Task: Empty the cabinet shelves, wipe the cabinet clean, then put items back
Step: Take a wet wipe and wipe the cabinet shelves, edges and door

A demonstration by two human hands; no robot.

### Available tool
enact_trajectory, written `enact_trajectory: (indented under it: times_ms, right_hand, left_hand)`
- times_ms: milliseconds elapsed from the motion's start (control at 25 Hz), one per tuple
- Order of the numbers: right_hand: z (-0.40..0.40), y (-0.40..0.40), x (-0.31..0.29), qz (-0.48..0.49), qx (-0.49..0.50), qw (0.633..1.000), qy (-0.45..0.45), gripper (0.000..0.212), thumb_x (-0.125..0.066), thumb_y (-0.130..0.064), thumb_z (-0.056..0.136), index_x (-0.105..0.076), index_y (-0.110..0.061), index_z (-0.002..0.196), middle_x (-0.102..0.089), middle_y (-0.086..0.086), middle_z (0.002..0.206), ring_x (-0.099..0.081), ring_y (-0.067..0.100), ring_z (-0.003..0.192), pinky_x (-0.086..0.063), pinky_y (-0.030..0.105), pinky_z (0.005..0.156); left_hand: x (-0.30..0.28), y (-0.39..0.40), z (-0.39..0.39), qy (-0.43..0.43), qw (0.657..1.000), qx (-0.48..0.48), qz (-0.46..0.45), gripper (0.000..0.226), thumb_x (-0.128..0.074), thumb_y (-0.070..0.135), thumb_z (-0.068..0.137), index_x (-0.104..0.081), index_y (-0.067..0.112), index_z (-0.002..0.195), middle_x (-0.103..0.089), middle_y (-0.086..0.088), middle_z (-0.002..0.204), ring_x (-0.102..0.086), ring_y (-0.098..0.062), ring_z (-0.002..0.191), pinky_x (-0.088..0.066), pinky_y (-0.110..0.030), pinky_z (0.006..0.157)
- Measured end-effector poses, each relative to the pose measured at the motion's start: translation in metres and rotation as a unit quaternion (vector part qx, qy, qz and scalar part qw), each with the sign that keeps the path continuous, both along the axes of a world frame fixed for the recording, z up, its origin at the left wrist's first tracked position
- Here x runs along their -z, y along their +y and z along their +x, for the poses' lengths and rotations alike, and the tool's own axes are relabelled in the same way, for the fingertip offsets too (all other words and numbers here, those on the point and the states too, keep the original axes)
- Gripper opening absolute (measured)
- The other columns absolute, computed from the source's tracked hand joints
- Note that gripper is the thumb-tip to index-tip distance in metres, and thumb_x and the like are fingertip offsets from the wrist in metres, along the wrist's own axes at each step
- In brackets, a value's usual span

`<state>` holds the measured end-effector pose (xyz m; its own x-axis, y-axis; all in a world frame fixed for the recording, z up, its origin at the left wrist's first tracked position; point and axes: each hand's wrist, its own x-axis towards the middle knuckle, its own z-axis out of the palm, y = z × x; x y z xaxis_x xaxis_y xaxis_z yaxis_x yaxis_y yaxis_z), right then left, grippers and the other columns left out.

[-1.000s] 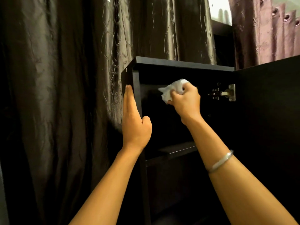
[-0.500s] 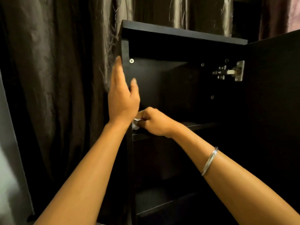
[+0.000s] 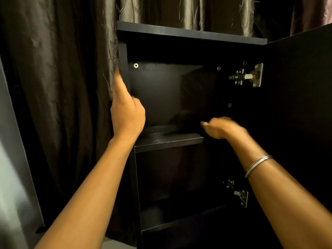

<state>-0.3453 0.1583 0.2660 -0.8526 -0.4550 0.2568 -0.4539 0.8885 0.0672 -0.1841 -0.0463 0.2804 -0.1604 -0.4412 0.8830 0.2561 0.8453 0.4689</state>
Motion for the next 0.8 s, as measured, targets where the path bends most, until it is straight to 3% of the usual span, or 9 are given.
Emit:
enact_trajectory:
  times_ms: [120,240,320,400,520,600,720,800]
  right_hand:
    - [0.053,-0.058,0.001,-0.018,-0.157,0.987,0.01,0.043,-0.03,-0.04,0.103,-0.058,-0.019,0.129,-0.057,0.021,0.133,-0.053,0.041,0.122,-0.044,0.042,0.098]
    - [0.099,-0.106,0.004,-0.105,-0.305,0.941,-0.105,0.042,-0.043,-0.047,0.1,-0.069,-0.014,0.105,-0.07,0.009,0.099,-0.065,0.023,0.093,-0.048,0.034,0.079]
    - [0.092,-0.109,0.003,-0.1,-0.337,0.931,-0.095,0.039,-0.053,-0.049,0.095,-0.073,-0.016,0.097,-0.071,0.005,0.087,-0.067,0.017,0.086,-0.051,0.034,0.074]
    - [0.066,-0.083,-0.008,-0.085,-0.274,0.958,-0.02,0.045,-0.057,-0.057,0.087,-0.074,-0.017,0.098,-0.068,0.007,0.084,-0.067,0.016,0.091,-0.05,0.032,0.069]
    - [0.027,-0.026,-0.011,-0.058,-0.031,0.996,0.053,0.039,-0.061,-0.043,0.091,-0.068,-0.011,0.111,-0.068,0.015,0.11,-0.065,0.031,0.103,-0.051,0.034,0.075]
    - [0.022,-0.019,-0.002,-0.052,0.047,0.997,0.041,0.032,-0.056,-0.029,0.095,-0.066,-0.008,0.116,-0.065,0.018,0.119,-0.063,0.036,0.108,-0.054,0.036,0.085]
    - [0.051,-0.069,0.012,-0.087,-0.112,0.99,-0.004,0.039,-0.048,-0.035,0.092,-0.064,-0.011,0.118,-0.063,0.02,0.125,-0.061,0.038,0.113,-0.052,0.039,0.091]
    - [0.085,-0.101,0.014,-0.09,-0.258,0.961,-0.044,0.039,-0.044,-0.04,0.096,-0.063,-0.02,0.123,-0.065,0.014,0.125,-0.061,0.035,0.112,-0.051,0.038,0.093]
  left_hand:
    - [0.0,-0.001,0.001,-0.002,1.0,0.001,0.0,0.07,-0.041,-0.004,0.097,-0.011,0.012,0.159,-0.019,-0.006,0.166,-0.02,-0.017,0.151,-0.012,0.01,0.098]
    - [0.001,-0.001,0.003,-0.005,1.0,0.003,0.005,0.071,-0.041,-0.005,0.095,-0.013,0.012,0.159,-0.019,-0.006,0.166,-0.02,-0.016,0.151,-0.01,0.008,0.101]
    - [0.001,-0.002,0.005,-0.012,1.0,0.013,0.008,0.074,-0.041,-0.006,0.094,-0.011,0.013,0.159,-0.018,-0.006,0.166,-0.018,-0.015,0.151,-0.009,0.009,0.1]
    - [0.001,-0.002,0.006,-0.026,0.999,0.028,0.01,0.077,-0.041,-0.007,0.094,-0.007,0.015,0.16,-0.014,-0.005,0.167,-0.016,-0.014,0.151,-0.009,0.012,0.095]
    - [0.002,-0.003,0.003,-0.033,0.999,0.031,0.017,0.079,-0.042,-0.007,0.095,-0.005,0.018,0.16,-0.011,-0.004,0.168,-0.017,-0.015,0.151,-0.015,0.013,0.089]
    - [0.002,-0.002,0.002,-0.031,0.999,0.036,0.017,0.078,-0.042,-0.007,0.095,-0.006,0.017,0.16,-0.011,-0.004,0.168,-0.017,-0.015,0.151,-0.015,0.012,0.091]
    - [0.002,0.0,0.003,-0.019,0.999,0.046,0.019,0.078,-0.043,-0.008,0.093,-0.01,0.016,0.16,-0.015,-0.003,0.167,-0.016,-0.014,0.151,-0.012,0.009,0.1]
    - [0.004,0.0,0.004,-0.009,0.998,0.054,0.027,0.079,-0.045,-0.008,0.09,-0.016,0.018,0.159,-0.021,-0.001,0.165,-0.02,-0.012,0.151,-0.017,-0.002,0.112]
